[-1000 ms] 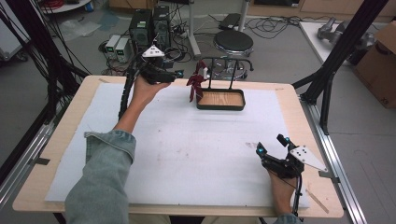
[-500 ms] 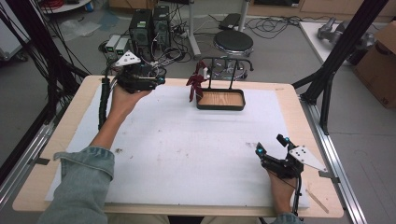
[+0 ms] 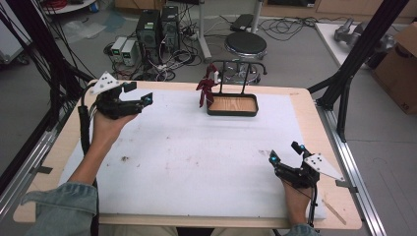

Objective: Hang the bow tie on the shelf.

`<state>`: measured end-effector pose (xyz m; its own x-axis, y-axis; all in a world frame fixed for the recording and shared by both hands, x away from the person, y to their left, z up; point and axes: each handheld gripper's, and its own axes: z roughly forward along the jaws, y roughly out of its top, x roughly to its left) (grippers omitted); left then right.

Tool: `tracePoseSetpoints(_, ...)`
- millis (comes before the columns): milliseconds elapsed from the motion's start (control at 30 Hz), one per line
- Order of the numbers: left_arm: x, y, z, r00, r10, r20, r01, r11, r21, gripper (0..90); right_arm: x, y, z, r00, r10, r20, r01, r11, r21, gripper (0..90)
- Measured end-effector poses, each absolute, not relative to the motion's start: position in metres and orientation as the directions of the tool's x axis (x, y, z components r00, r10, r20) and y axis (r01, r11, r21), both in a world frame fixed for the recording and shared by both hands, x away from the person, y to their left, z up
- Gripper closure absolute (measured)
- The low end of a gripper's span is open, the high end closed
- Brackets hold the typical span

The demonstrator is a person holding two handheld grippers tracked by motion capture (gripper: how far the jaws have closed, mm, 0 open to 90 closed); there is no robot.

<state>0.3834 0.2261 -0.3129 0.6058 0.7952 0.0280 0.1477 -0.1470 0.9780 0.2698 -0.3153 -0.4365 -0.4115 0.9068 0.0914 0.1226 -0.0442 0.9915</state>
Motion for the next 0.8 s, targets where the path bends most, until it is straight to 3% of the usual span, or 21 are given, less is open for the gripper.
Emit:
tracePoseSetpoints(367,0.327,0.246,-0.353,0.551,0.832,0.064,0.145,-0.171,0.974,22.3,0.269,-0.316,-0.437,-0.407,0.908,0.103,0.127,-0.055,0.990,11.1)
tracePoseSetpoints(800,0.298,0.257,-0.391,0.484,0.873,0.051,0.194,-0.165,0.967,21.5,0.270,-0.316,-0.437,-0.405,0.909,0.099,0.123,-0.053,0.991,11.1)
